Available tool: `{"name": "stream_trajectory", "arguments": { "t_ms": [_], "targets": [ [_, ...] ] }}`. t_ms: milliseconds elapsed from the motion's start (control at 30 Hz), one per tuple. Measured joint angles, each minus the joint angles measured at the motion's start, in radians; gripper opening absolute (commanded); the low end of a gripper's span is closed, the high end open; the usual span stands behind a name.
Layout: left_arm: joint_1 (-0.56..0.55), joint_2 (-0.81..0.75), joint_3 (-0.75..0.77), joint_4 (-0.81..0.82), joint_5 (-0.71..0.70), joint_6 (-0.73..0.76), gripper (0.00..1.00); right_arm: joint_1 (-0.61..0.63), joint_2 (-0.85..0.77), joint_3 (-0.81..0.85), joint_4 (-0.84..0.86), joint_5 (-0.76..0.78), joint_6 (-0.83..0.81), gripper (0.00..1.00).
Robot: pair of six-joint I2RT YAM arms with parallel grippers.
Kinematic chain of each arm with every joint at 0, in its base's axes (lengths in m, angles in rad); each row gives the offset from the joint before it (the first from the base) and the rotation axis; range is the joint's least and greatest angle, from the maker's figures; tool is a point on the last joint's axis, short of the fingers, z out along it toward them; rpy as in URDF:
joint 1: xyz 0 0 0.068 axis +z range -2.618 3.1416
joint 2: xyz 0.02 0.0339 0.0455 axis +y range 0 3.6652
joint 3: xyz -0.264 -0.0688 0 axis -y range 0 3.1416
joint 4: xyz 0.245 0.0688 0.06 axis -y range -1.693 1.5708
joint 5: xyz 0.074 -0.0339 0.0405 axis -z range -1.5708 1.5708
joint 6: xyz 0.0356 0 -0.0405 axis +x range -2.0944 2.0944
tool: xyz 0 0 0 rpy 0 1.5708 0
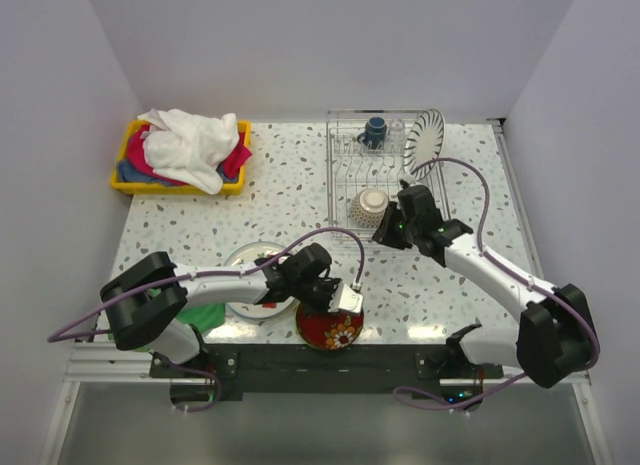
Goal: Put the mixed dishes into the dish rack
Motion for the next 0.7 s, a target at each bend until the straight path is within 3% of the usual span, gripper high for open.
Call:
{"name": "stream_trajectory", "arguments": {
  "t_ms": [67,200,367,700],
  "targets": [
    [-0.002,0.002,0.000,0.005,-0.002,-0.001,0.00,0.014,-0.053,-0.011,-0.029,-0.033,0.007,0.43],
    [-0.006,0.005,0.000,0.015,-0.009,-0.008,0.00,0.065,-0.181,-0.061,-0.128,-0.098,0.030,0.46],
    [-0.008,0.018,0.005,0.036,-0.012,-0.019,0.00,0.101,-0.200,-0.156,-0.174,-0.129,0.089,0.61],
    [-0.014,0.032,0.012,0.064,-0.017,-0.035,0.00,0.193,-0.173,-0.222,-0.163,-0.188,0.177,0.58]
  ]
}}
